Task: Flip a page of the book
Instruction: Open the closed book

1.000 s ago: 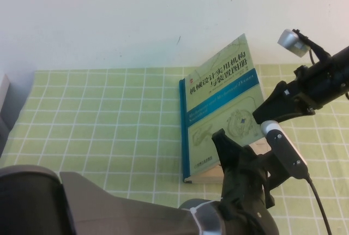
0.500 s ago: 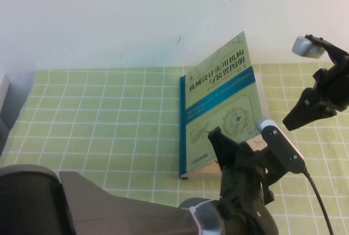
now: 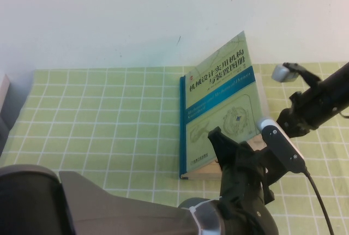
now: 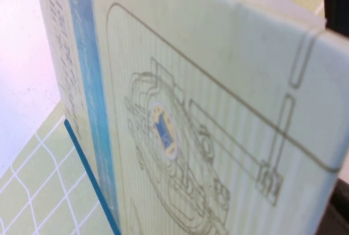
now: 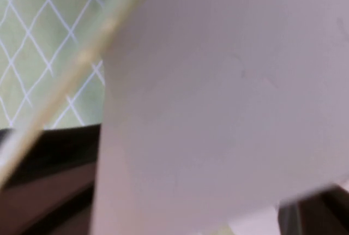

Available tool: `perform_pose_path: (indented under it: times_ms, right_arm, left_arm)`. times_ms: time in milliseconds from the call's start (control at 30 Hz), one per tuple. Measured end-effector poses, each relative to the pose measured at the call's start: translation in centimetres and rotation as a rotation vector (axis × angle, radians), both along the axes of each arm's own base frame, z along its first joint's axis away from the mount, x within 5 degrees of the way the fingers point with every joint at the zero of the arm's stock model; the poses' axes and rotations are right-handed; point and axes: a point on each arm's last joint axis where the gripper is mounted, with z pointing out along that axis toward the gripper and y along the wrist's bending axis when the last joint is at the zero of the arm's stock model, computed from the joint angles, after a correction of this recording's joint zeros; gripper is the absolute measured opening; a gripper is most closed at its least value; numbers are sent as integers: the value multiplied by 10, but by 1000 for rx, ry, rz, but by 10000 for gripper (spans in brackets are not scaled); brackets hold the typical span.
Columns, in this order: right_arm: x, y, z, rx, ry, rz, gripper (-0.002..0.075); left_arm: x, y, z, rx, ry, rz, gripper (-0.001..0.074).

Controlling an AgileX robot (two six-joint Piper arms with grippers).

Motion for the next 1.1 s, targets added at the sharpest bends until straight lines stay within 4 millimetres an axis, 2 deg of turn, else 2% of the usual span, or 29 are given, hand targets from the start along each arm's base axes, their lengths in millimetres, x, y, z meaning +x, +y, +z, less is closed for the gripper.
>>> perform_pose_path:
  times_ms: [133, 400, 800, 1100]
  right_arm:
    - [3, 7, -17, -5, -7, 13, -1]
    - [6, 9, -29, -41, -27, 22, -1]
    - [5, 9, -30, -75, 1, 7, -1]
    - [6, 9, -30, -93, 18, -10, -1]
  left_arm:
    - [0, 0, 0, 0, 0, 0, -4]
    - [0, 0, 0, 0, 0, 0, -4]
    - [7, 11, 11, 19, -105, 113, -4]
    - [20, 34, 18, -56, 1, 299, -4]
